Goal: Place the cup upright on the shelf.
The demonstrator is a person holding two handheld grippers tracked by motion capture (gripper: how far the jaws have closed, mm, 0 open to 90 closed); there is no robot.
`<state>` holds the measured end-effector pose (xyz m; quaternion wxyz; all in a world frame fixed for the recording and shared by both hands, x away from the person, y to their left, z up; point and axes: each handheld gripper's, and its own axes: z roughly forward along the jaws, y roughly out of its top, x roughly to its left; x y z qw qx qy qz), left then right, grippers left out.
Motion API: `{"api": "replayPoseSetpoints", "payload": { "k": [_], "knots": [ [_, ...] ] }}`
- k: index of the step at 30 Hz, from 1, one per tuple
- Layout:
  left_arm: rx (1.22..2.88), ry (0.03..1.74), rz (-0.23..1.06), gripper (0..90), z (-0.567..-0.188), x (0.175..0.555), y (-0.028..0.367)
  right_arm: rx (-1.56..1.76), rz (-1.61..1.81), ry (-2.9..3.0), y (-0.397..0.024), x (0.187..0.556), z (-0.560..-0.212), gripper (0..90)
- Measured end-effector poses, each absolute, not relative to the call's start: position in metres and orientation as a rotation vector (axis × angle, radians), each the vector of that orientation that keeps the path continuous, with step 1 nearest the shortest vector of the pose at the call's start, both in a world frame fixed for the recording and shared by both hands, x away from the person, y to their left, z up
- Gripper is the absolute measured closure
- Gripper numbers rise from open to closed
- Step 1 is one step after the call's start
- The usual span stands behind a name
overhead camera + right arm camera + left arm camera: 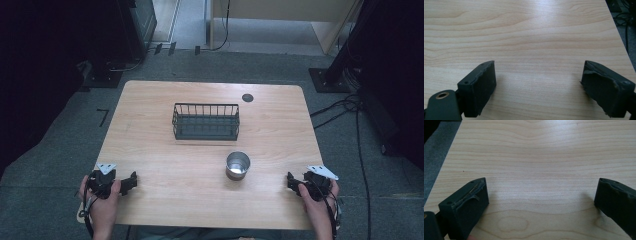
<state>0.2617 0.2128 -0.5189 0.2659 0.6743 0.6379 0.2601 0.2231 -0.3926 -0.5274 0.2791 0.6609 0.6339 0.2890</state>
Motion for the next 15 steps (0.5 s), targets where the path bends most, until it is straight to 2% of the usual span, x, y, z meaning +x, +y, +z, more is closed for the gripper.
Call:
{"api": "replayPoseSetpoints", "payload": {
  "k": [15],
  "knots": [
    [1.82,1.724,0.704,0.0,-0.519,0.262,0.213,1.748,0.776,1.737,-0.38,0.223,-0.518,12.2]
  ]
}}
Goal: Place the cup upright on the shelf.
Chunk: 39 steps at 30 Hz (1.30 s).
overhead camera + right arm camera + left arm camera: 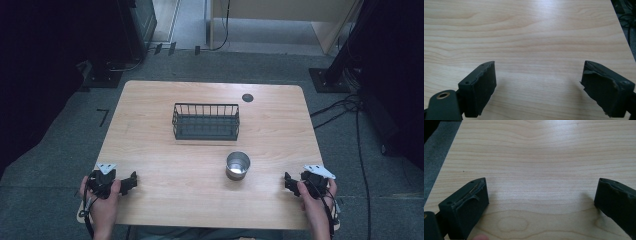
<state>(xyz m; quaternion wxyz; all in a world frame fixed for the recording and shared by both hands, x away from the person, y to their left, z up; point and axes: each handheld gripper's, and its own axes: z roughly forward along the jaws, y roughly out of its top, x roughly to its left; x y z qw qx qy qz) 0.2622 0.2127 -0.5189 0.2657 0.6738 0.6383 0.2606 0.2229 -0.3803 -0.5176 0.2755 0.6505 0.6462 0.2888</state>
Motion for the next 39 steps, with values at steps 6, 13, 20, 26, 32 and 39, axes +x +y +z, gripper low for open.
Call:
{"api": "replayPoseSetpoints", "payload": {
  "k": [6,13,20,26,32,39],
  "knots": [
    [1.82,1.724,0.704,0.0,-0.519,0.262,0.213,1.685,0.838,1.773,-0.357,0.227,-0.496,12.2],
    [1.82,1.725,0.704,0.0,-0.519,0.262,0.213,1.623,0.895,1.794,-0.334,0.232,-0.474,12.2],
    [1.82,1.725,0.704,0.0,-0.519,0.262,0.213,1.558,1.012,1.793,-0.307,0.238,-0.456,6.9],
    [1.82,1.724,0.704,0.0,-0.519,0.262,0.213,1.536,1.069,1.825,-0.289,0.24,-0.45,2.1],
    [1.82,1.725,0.704,0.0,-0.519,0.262,0.213,1.507,1.118,1.871,-0.269,0.24,-0.445,0.0],
    [1.82,1.725,0.704,0.0,-0.519,0.262,0.213,1.501,1.146,1.901,-0.248,0.241,-0.446,0.0]
  ]
}}
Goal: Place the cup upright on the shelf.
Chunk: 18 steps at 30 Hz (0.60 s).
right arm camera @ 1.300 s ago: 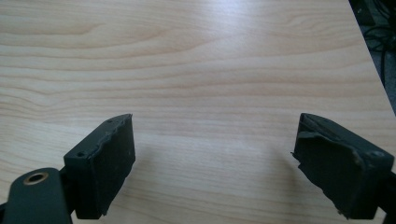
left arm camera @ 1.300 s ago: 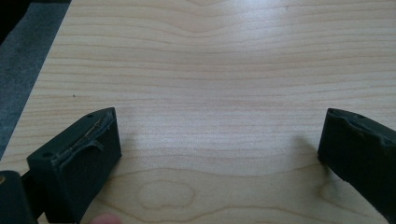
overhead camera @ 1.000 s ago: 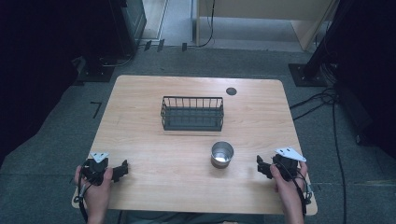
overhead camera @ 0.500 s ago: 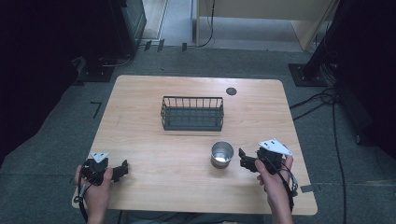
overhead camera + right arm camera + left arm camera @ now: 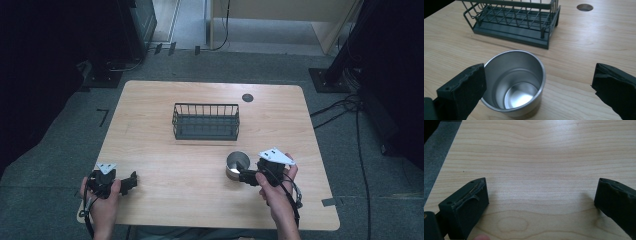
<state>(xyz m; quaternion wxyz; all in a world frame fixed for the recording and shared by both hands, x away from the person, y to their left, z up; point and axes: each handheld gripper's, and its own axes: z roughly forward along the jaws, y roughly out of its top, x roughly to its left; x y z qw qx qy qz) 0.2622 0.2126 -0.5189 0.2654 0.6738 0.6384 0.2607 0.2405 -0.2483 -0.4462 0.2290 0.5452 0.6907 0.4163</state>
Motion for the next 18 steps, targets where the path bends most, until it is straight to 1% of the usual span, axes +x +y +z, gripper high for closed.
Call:
{"api": "replayPoseSetpoints", "payload": {
  "k": [9,18],
  "knots": [
    [1.82,1.725,0.704,0.0,-0.519,0.262,0.213,1.496,1.166,1.939,-0.224,0.244,-0.457,0.0],
    [1.82,1.725,0.704,0.0,-0.519,0.262,0.213,1.522,1.12,1.942,-0.213,0.25,-0.474,0.0]
  ]
}}
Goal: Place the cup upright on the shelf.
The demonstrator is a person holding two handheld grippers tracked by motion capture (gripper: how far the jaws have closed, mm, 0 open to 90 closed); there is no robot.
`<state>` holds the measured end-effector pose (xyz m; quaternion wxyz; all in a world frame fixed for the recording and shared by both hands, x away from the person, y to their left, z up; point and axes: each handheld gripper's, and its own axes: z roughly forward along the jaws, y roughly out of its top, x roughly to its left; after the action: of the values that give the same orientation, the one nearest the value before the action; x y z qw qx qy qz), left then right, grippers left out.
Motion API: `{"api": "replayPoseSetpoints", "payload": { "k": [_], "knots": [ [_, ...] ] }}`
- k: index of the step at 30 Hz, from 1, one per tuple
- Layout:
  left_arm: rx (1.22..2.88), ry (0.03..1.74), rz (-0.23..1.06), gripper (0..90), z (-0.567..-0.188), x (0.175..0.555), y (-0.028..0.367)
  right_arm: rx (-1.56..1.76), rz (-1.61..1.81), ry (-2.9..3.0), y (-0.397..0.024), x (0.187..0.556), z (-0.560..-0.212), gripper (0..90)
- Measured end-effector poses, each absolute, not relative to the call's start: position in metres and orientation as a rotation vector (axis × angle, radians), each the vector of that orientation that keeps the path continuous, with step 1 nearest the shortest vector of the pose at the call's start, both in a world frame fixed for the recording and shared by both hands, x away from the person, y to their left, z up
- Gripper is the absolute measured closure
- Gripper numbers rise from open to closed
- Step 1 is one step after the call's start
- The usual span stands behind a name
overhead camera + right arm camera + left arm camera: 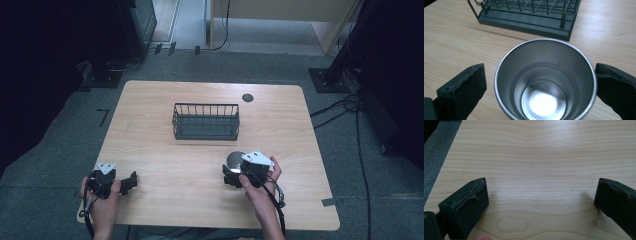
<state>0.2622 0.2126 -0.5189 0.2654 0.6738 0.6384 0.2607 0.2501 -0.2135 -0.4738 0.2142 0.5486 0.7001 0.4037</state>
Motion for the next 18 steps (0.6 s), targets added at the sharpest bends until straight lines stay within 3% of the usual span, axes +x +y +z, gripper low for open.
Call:
{"api": "replayPoseSetpoints", "payload": {
  "k": [18],
  "knots": [
    [1.82,1.724,0.704,0.0,-0.519,0.262,0.213,1.568,1.064,1.934,-0.203,0.26,-0.494,0.7]
  ]
}}
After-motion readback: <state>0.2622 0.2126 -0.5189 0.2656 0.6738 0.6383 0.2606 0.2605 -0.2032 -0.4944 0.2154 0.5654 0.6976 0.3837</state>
